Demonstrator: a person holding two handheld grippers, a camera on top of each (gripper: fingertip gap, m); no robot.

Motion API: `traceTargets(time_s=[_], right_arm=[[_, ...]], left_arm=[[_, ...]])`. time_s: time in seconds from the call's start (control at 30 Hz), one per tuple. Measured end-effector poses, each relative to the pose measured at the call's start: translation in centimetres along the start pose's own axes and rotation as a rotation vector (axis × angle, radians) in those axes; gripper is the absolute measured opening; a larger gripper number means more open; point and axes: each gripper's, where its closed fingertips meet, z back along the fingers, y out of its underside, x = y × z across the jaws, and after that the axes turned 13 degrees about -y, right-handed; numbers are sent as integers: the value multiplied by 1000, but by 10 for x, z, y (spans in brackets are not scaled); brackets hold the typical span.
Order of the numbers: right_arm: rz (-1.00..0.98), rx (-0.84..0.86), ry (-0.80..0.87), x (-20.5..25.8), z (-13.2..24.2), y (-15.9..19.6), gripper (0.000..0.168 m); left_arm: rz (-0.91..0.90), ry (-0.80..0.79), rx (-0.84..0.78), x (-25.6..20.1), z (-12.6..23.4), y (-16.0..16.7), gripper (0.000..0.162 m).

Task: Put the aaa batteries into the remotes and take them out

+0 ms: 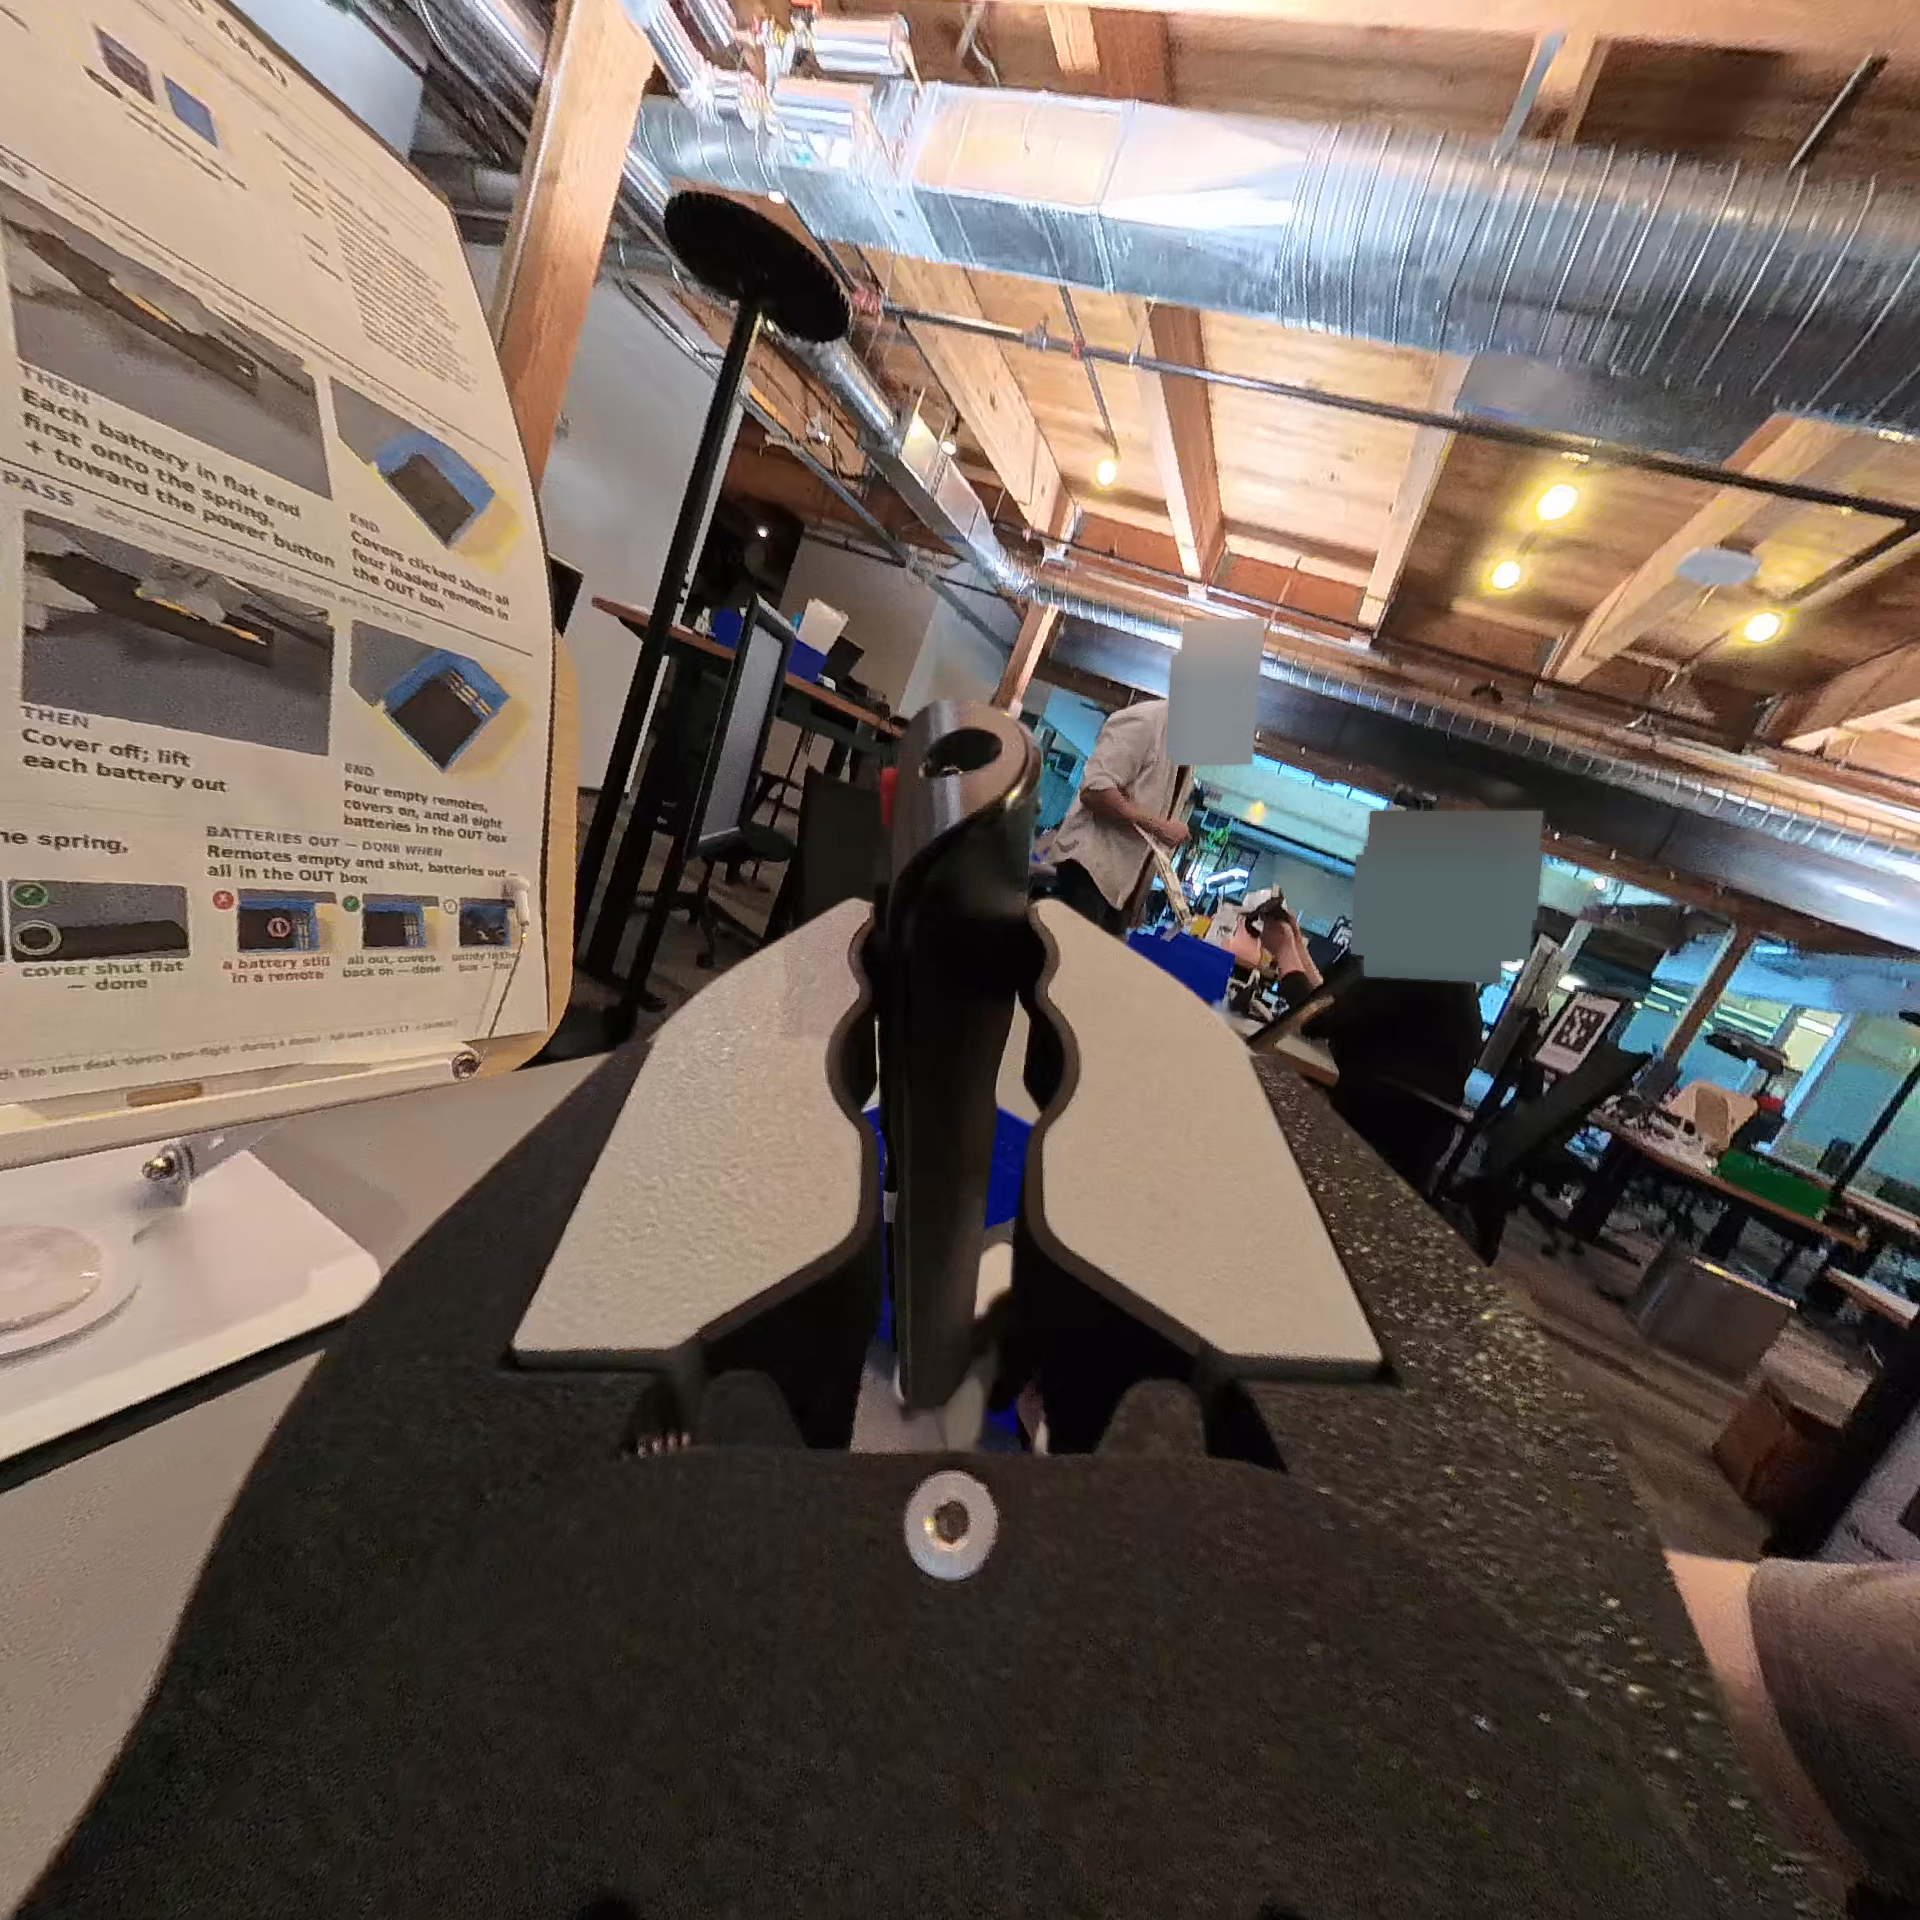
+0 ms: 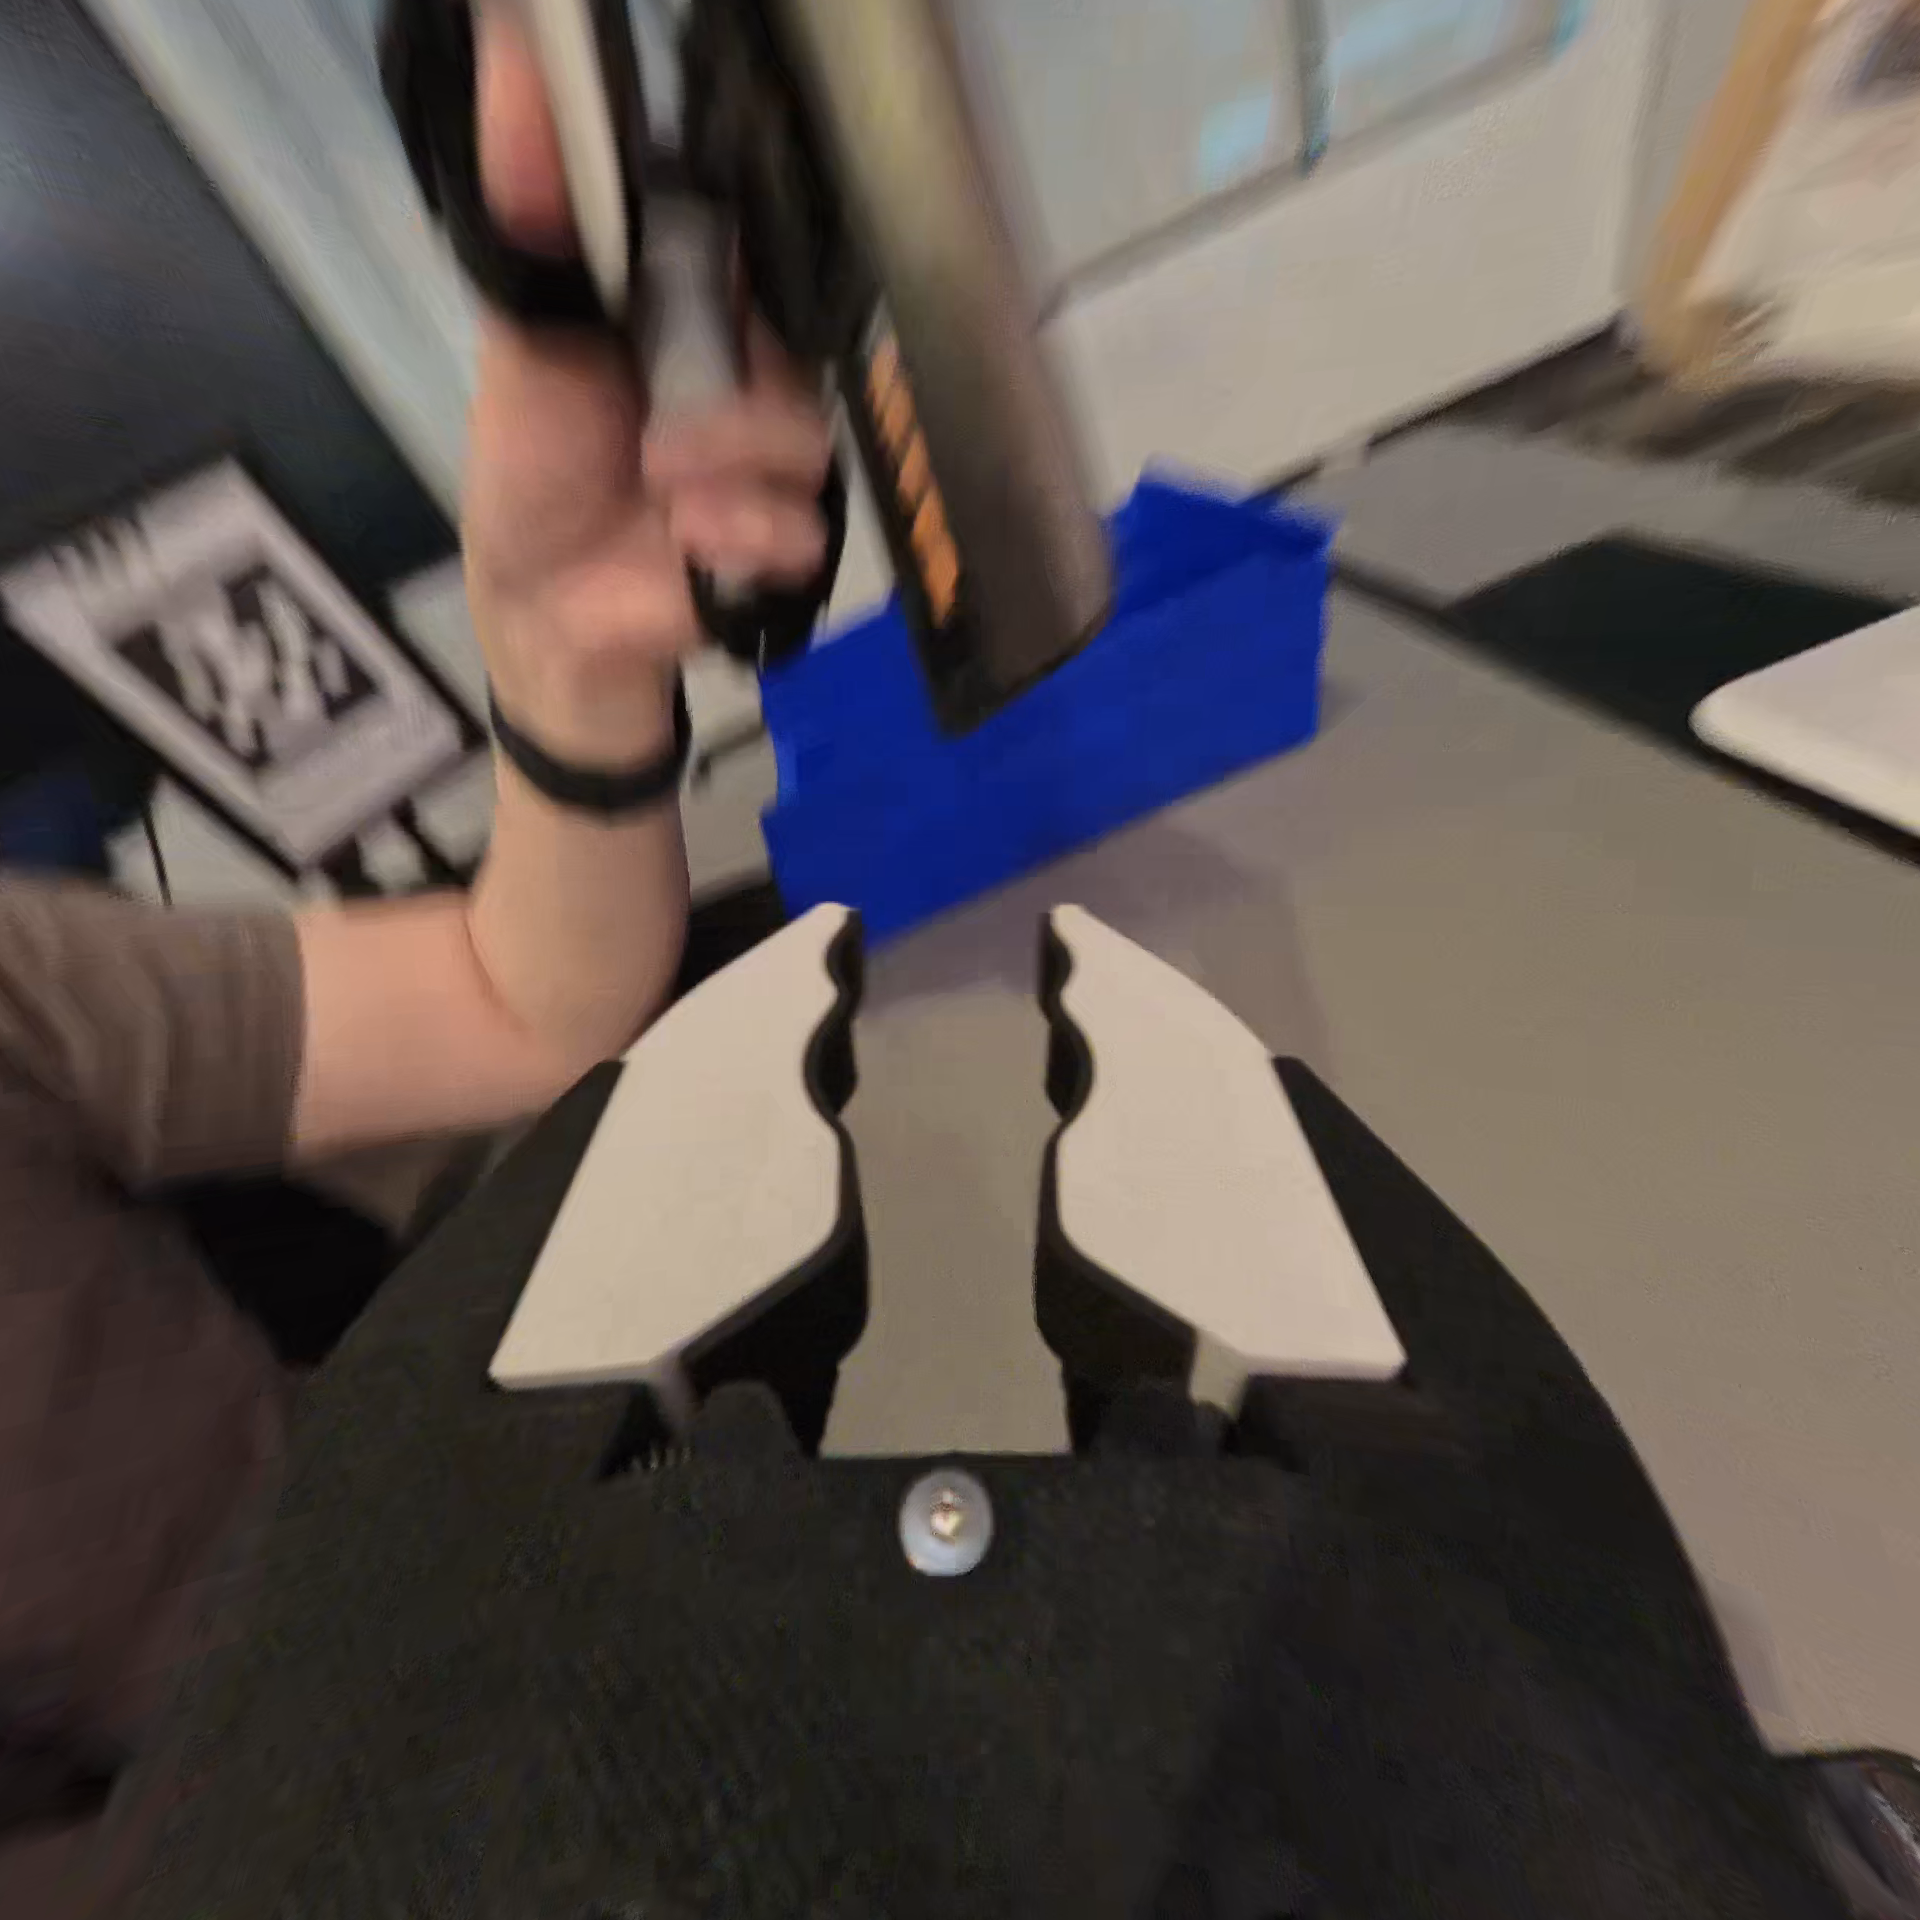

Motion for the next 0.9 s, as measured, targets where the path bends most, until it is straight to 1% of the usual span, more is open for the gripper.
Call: traceTargets(time_s=[0.03, 0.07, 0.13, 0.27, 0.43, 0.5, 0.53, 0.6, 0.63, 0.67, 0.7, 0.77, 0.83, 0.9], right_arm=[[-26, -110, 7, -3, 9, -14, 45], [-53, -187, 10, -6, 16, -23, 50], [-113, -278, 13, -12, 23, -30, 63], [-262, -405, -65, -12, 23, -33, 77], [-401, -483, -137, -18, 19, -25, 75], [-374, -485, -123, -24, 22, -23, 73], [-337, -444, -75, -32, 23, -17, 72], [-249, -273, 57, -52, 25, 5, 68], [-211, -187, 99, -59, 26, 14, 65], [-179, -150, 109, -60, 27, 17, 63], [-154, -165, 96, -56, 26, 12, 63], [-155, -250, 66, -46, 25, -2, 63], [-239, -352, 9, -36, 22, -13, 65], [-335, -462, -47, -28, 19, -20, 73]], left_arm=[[9, 9, -6, -2, -1, 1, 24], [19, 18, -12, -4, -2, 2, 24], [31, 35, -14, -8, -5, 7, 24], [25, 36, -3, -13, -11, 19, 24], [26, 21, 28, -8, -17, 30, 24], [17, 5, 33, -3, -16, 29, 24], [6, -12, 28, 0, -15, 26, 24], [-37, -40, 14, 6, -11, 17, 24], [-60, -52, 7, 7, -8, 12, 24], [-81, -66, -8, 9, -6, 7, 24], [-100, -78, -27, 9, -3, 2, 24], [-122, -79, -54, 7, -1, -2, 24], [-117, -61, -61, 2, -4, 2, 24], [-103, -40, -68, -4, -10, 12, 24]])
